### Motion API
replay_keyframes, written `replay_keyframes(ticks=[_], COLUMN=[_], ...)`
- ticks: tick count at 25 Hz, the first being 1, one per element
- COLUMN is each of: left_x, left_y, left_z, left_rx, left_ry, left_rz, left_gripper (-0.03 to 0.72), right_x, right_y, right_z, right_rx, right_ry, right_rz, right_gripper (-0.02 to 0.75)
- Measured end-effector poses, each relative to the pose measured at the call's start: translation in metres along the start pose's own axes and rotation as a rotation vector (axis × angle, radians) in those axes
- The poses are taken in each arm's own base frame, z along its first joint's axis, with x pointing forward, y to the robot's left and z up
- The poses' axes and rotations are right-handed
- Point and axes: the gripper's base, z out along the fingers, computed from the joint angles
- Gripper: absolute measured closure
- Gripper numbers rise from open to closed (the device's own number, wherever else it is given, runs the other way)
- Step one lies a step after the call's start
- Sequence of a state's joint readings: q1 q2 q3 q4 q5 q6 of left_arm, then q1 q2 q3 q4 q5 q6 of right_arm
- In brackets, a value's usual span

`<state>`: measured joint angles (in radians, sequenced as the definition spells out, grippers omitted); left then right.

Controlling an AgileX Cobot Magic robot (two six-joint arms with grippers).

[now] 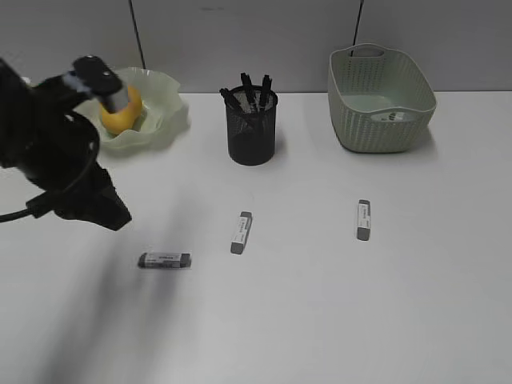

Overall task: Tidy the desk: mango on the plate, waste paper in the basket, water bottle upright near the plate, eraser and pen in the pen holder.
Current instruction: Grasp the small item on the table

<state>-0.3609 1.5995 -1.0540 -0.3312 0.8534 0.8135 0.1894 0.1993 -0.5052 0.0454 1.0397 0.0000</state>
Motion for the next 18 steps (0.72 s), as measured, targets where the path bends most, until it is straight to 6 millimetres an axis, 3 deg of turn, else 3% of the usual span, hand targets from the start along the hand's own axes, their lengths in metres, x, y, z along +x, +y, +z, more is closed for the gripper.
replay_keyframes(ticks=[6, 13, 18], left_x=[-0.031, -0.040, -0.039], left_y=[-0.011, -0.026, -0.024], left_z=[0.039, 0.074, 0.091], left_rx=[0.015, 0.019, 0.016], left_ry=[0.146, 0.226, 0.252], left_rz=[0.221, 0.390, 0.422], left_gripper=[0.215, 0.229, 0.230], right_x=[0.000, 0.000, 0.000], right_y=[0.000, 0.000, 0.000], right_z=[0.000, 0.000, 0.000], right_rx=[0.000, 0.000, 0.000], right_ry=[0.000, 0.000, -0.001], right_rz=[0.000, 0.000, 0.000], right_gripper=[0.241, 0.241, 0.240])
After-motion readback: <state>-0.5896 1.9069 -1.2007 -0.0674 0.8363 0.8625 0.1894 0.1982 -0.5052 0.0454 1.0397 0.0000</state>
